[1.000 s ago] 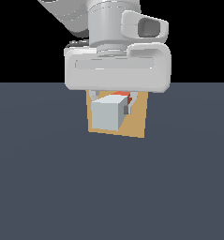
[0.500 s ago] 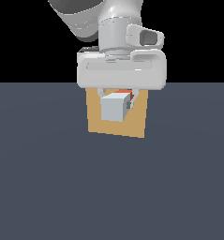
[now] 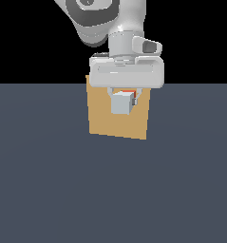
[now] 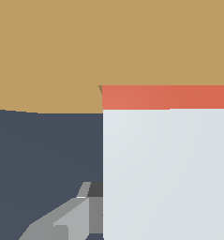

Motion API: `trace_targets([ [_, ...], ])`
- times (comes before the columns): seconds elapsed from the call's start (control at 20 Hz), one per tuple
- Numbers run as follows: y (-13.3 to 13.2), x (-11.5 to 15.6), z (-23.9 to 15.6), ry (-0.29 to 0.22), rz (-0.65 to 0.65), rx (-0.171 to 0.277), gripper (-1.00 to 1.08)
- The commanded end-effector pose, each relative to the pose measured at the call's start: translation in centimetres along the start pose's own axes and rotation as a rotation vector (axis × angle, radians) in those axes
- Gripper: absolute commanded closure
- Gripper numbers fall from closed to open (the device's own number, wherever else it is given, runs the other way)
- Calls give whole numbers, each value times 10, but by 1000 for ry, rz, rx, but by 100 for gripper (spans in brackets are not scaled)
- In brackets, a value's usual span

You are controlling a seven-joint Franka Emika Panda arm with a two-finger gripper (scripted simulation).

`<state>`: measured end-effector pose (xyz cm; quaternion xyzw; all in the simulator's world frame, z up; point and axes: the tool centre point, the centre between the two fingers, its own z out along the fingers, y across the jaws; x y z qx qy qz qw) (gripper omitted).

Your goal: Insert the peg into the horizontal hole in a box.

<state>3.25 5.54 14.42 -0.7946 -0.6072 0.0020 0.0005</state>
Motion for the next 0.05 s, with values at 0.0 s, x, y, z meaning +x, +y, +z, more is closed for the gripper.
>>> trace_targets([
  [0.0, 2, 7, -3, 4, -2, -7, 108],
])
